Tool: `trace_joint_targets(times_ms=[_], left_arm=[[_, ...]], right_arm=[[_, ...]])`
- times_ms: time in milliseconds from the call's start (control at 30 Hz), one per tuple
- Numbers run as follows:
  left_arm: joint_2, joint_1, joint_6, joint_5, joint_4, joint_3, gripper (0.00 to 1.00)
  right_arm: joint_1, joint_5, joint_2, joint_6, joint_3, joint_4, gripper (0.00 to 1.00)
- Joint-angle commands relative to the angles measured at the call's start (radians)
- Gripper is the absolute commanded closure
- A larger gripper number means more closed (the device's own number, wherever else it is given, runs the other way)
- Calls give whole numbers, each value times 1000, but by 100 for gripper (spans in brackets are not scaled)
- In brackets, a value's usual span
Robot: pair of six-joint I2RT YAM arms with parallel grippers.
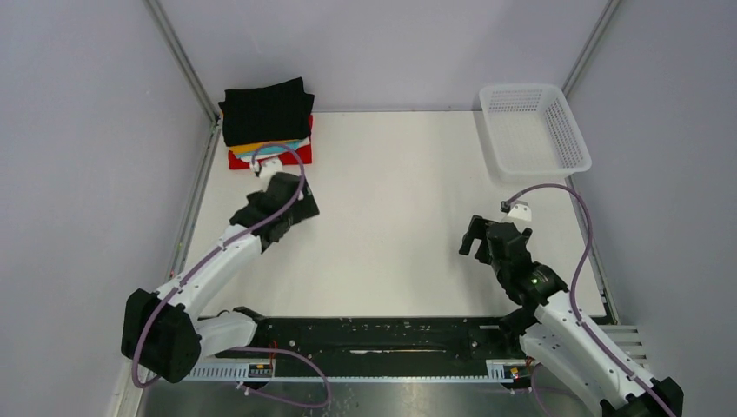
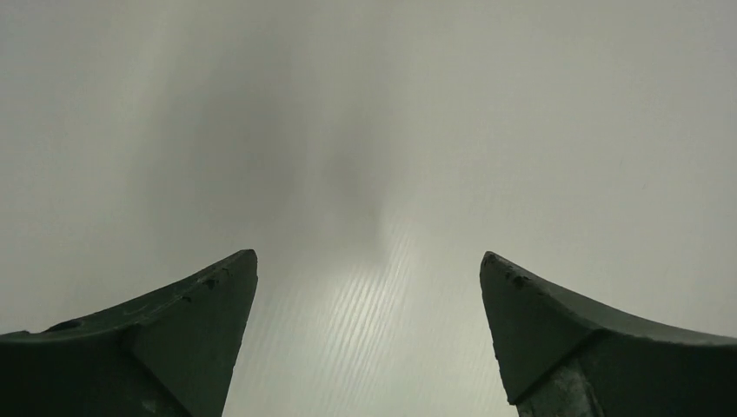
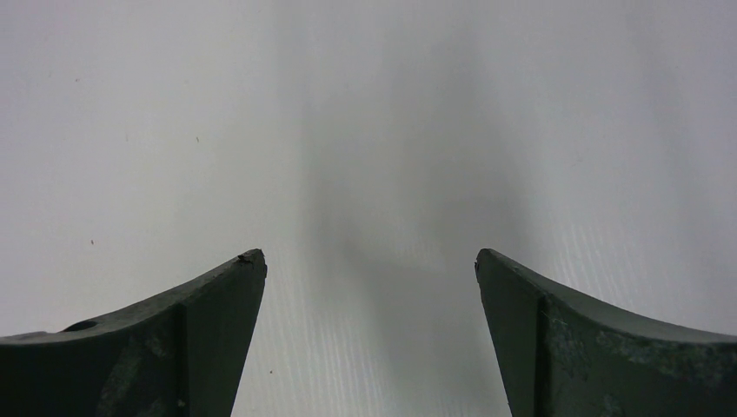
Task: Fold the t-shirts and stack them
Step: Reset both arms
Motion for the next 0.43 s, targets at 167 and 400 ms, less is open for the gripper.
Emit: trace_joint_targets(times_ms=[167, 400], left_arm=[[-217, -102, -150, -153, -195, -95, 1], [-296, -104, -135, -163, -195, -119, 1]], right_arm=[[0, 137, -174, 57, -84, 54, 1], [0, 169, -231, 69, -100, 46, 1]])
